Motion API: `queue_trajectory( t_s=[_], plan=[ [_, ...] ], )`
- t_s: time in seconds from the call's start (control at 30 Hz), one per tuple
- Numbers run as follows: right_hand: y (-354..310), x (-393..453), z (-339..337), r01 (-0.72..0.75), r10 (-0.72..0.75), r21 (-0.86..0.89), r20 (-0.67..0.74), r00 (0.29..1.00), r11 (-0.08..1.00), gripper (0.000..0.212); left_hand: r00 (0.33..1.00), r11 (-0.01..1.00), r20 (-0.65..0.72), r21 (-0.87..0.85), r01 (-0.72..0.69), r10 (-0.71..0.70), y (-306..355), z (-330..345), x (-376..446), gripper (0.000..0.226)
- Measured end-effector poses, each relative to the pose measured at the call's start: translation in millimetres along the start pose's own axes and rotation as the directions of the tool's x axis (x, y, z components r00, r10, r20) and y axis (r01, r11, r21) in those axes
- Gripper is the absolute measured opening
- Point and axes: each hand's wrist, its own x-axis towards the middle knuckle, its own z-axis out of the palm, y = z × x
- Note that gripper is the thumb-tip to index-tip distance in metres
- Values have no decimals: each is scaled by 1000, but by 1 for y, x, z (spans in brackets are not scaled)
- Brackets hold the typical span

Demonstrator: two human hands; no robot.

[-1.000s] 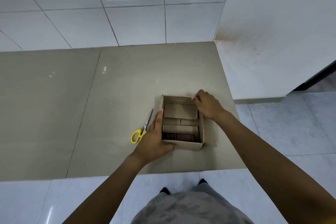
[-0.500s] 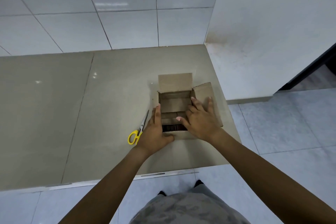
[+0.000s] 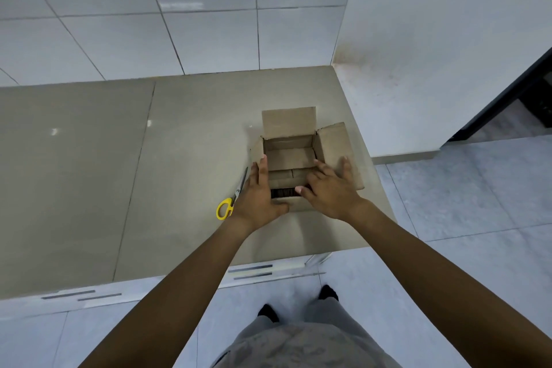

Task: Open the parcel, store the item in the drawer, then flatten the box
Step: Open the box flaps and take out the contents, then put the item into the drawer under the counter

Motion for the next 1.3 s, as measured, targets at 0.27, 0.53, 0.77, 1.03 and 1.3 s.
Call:
queue_trajectory(
  t_s=[0.27,0.53,0.77,1.03,1.3],
  plan=[
    [-6,4,-23,-35,31,62,57,998,997,63,999,999,31,30,38,-39,-2,-1,3,126],
    [-15,-19,-24,-44,102,248,-229,968,968,48,996,991,-49,114,73,-68,-7,7,2,129],
    [-27,-77,31,116,66,301,-533,843,947,46,921,895,-347,-445,5,-178,-8,10,-74,78],
    [-40,-85,96,167,-76,149,-479,875,975,42,735,248,-41,-953,175,-677,-7,67,-181,9],
    [-42,-61,118,68,50,192,-551,833,979,41,619,-450,580,-811,374,-530,-57,124,-169,37]
  ],
)
